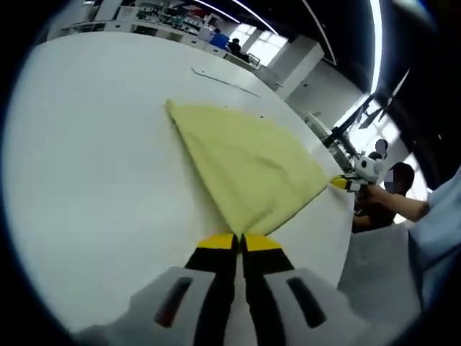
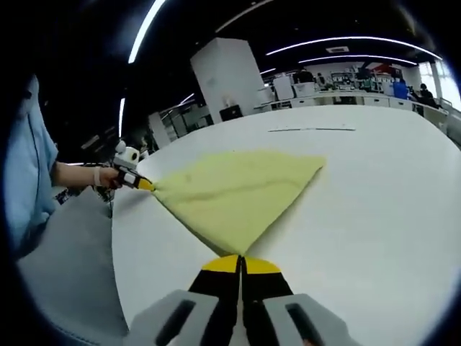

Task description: Fold the garment on the visible template until the final outline fits inside the template.

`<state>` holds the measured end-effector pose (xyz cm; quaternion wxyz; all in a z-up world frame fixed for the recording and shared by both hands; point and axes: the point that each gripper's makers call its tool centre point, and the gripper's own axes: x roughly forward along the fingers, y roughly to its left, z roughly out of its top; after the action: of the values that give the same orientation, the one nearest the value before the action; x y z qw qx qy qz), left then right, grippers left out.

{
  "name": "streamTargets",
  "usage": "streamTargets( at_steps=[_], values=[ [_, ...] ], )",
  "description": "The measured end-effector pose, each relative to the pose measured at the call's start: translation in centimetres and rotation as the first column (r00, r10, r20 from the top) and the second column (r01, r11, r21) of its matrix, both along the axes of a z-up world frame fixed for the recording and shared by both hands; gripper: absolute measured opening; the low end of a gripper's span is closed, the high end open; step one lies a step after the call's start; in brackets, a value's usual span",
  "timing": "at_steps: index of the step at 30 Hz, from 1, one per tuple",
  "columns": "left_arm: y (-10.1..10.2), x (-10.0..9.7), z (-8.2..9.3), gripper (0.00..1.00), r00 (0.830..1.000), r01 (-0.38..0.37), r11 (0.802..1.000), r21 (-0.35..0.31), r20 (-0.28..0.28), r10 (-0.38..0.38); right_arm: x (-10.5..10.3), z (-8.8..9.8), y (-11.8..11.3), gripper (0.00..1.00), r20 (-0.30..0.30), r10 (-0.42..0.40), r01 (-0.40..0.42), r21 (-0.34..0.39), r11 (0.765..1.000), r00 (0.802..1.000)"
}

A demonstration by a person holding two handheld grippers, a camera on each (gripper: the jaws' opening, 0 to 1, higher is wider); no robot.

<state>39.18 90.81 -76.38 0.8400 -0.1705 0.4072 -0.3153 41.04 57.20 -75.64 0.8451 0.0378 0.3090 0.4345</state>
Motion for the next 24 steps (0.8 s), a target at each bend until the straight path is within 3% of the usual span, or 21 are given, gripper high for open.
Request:
streamTargets(
  at_steps=[8, 13, 24],
  values=[
    [-0.2, -3.3, 0.4, 0.00, 0.999, -0.011, 1.000, -0.002, -0.031, 0.011, -2.9, 0.2, 0.0, 0.00, -0.031, -0.015, 0.016, 0.035, 0.999, 0.999],
    [0.1, -3.1, 0.3, 0.00, 0.999, -0.035, 0.999, 0.002, -0.037, 0.035, -3.5, 0.0, 0.5, 0.00, -0.030, -0.021, 0.023, 0.045, 0.999, 0.999],
    [0.4, -3.6, 0.4, 0.05, 0.999, -0.009, 0.998, 0.068, -0.034, 0.011, -2.9, -0.6, 0.7, 0.00, -0.043, -0.031, 0.034, 0.074, 0.997, 0.999]
  ],
)
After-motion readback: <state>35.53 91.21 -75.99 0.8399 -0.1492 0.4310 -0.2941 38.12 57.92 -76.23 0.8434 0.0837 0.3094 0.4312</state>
